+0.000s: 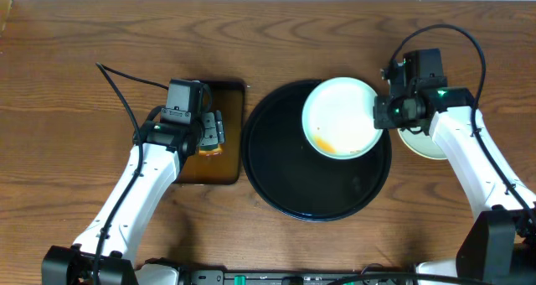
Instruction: Clean dirty plates on tray and stack at the side
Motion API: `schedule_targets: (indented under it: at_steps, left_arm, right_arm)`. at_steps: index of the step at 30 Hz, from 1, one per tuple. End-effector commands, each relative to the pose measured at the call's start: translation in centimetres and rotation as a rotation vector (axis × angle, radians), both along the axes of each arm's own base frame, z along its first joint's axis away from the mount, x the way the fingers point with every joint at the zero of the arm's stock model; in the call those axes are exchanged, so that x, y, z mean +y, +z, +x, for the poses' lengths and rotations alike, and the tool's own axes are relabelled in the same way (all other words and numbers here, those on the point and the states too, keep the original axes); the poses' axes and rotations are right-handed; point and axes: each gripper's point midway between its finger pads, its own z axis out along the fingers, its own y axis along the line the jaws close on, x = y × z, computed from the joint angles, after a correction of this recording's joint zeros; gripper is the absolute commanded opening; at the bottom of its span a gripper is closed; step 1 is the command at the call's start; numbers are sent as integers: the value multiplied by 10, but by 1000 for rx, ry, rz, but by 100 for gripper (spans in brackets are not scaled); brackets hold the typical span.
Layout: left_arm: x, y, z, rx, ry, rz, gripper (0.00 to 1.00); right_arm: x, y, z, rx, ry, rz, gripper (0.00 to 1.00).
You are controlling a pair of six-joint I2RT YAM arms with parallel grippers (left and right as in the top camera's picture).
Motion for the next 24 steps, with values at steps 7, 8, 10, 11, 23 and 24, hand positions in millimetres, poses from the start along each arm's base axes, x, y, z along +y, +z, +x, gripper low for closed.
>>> schedule_targets:
  at_steps: [7, 8, 10, 11, 23, 24]
  left_arm:
    - [0, -5, -2, 17, 7, 1, 79]
    - [0, -5, -2, 17, 7, 1, 79]
    - [0, -5, -2, 17, 7, 1, 79]
    - [0, -5, -2, 17, 7, 0, 79]
    - [0, -5, -2, 17, 7, 1, 79]
    - [0, -5, -2, 17, 7, 1, 79]
  right_arm:
    - [-1, -9, -24, 112, -25, 1, 1]
    - [-1, -9, -24, 112, -33, 3, 1]
    - [-1, -9, -24, 115, -39, 15, 1]
    - [3, -9, -25, 118, -33, 33, 1]
    - [21, -7, -31, 142, 6, 117, 1]
    - [23, -7, -33, 149, 22, 126, 1]
